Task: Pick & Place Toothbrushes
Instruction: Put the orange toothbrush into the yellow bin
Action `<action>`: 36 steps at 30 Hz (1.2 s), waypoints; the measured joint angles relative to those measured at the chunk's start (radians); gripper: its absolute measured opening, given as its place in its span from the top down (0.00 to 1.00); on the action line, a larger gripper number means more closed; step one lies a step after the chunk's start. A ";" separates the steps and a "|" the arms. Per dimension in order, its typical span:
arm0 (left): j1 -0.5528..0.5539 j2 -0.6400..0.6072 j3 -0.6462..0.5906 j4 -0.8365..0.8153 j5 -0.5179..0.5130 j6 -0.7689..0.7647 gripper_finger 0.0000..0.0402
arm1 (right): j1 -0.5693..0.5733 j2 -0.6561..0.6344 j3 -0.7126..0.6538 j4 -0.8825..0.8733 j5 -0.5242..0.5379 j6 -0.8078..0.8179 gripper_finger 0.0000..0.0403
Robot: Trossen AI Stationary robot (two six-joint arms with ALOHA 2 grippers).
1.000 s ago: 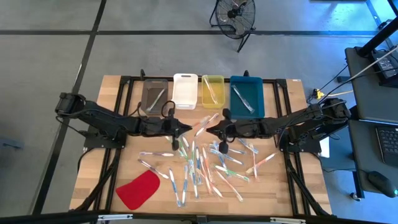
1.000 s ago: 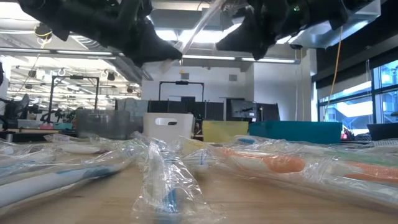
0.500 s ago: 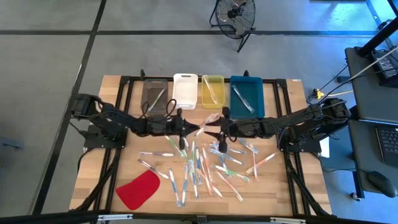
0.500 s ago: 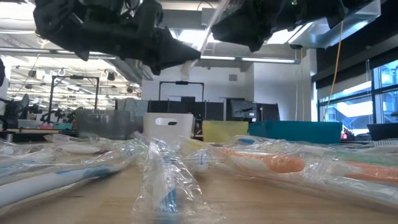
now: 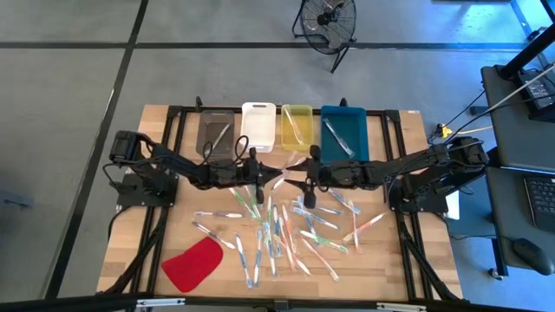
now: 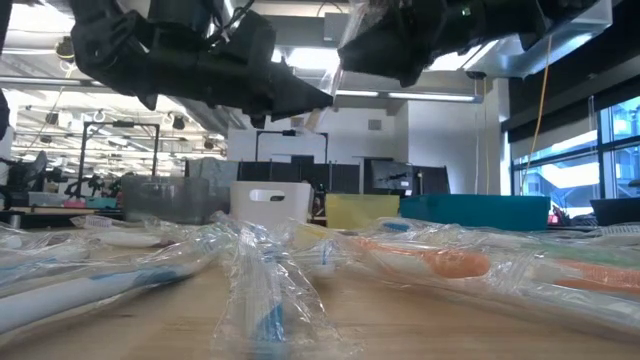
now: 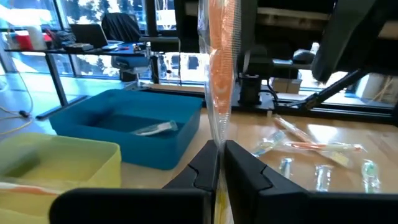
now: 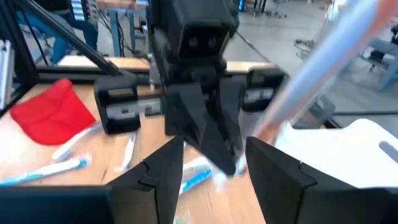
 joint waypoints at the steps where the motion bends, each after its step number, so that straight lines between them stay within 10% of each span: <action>1: 0.003 -0.002 0.000 0.003 0.000 0.004 0.96 | 0.000 0.000 0.000 -0.014 0.006 0.010 0.58; 8: 0.009 -0.003 0.000 0.018 0.037 0.009 0.96 | -0.001 0.000 0.000 -0.045 0.131 0.036 0.63; 24: 0.007 -0.003 0.000 0.014 0.082 -0.007 0.96 | -0.065 0.000 0.000 0.076 0.028 0.017 0.61; 36: 0.008 -0.004 0.000 -0.003 0.099 -0.007 0.96 | -0.066 0.000 0.000 0.073 -0.046 0.029 0.95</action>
